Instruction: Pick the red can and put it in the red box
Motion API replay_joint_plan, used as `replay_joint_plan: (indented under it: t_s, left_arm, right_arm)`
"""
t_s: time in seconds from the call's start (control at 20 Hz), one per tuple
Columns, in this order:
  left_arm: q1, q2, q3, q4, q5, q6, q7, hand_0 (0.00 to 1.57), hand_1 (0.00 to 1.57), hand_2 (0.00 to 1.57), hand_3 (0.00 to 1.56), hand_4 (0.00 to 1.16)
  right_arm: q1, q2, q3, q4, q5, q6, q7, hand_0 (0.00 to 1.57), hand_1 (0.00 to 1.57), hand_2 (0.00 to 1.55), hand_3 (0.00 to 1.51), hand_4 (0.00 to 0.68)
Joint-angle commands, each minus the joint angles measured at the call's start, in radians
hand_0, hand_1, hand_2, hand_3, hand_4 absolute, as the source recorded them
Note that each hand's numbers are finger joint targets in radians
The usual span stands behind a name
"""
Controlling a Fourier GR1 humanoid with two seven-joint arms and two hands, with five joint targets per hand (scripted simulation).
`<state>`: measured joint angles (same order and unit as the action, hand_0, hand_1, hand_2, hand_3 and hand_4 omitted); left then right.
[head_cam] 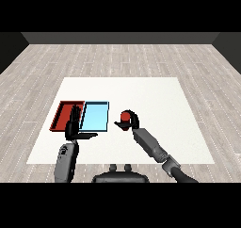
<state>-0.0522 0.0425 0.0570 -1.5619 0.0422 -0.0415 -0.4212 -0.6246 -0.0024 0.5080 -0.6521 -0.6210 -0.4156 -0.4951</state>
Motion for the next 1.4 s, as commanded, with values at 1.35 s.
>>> replay_joint_plan:
  t_s: [1.35]
  left_arm:
    - [-0.02, -0.04, -0.135, -0.075, -0.027, 0.002, 0.103, 0.0, 0.0, 0.0, 0.0, 0.0]
  right_arm:
    - [0.225, -0.195, -0.092, -0.762, 0.337, -0.146, 0.284, 1.52, 1.52, 1.45, 1.4, 0.6]
